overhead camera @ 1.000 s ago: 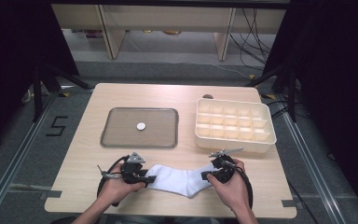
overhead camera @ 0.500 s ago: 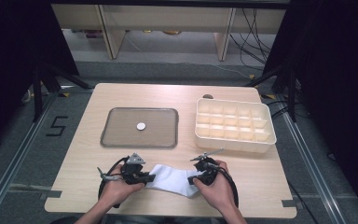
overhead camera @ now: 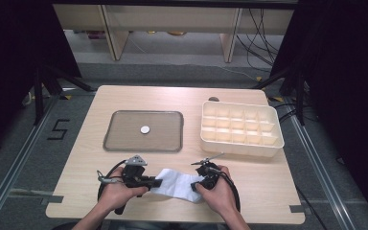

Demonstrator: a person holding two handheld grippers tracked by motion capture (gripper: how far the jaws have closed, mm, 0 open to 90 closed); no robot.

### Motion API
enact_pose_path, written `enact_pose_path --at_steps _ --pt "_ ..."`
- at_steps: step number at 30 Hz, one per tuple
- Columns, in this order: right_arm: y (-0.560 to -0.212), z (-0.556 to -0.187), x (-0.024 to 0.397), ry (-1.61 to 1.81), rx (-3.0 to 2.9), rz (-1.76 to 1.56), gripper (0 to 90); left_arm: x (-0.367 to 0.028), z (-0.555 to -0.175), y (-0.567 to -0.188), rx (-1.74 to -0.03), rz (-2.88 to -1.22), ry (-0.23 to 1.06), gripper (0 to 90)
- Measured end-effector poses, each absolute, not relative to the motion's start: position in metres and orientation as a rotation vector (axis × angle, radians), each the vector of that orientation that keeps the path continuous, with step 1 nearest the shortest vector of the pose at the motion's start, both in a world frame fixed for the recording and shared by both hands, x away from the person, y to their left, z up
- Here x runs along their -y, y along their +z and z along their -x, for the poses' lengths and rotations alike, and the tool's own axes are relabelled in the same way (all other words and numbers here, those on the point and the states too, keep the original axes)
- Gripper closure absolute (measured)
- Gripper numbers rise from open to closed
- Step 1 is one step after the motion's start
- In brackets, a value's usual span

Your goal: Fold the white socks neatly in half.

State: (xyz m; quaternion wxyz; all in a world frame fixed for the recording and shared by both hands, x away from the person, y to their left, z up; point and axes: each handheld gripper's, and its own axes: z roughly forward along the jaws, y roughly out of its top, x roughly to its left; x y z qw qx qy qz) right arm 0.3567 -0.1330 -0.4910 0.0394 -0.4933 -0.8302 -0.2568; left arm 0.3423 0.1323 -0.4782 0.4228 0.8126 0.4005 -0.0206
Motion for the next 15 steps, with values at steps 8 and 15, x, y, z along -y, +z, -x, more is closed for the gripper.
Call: enact_pose_path --at_steps 8,15 --pt "-0.492 -0.356 0.132 -0.802 2.528 1.530 90.0 -0.127 -0.341 -0.468 -0.991 -1.993 -0.109 81.1" --pt "-0.493 -0.355 0.130 -0.851 2.511 1.527 90.0 -0.121 -0.342 -0.465 -0.974 -1.977 -0.135 81.1"
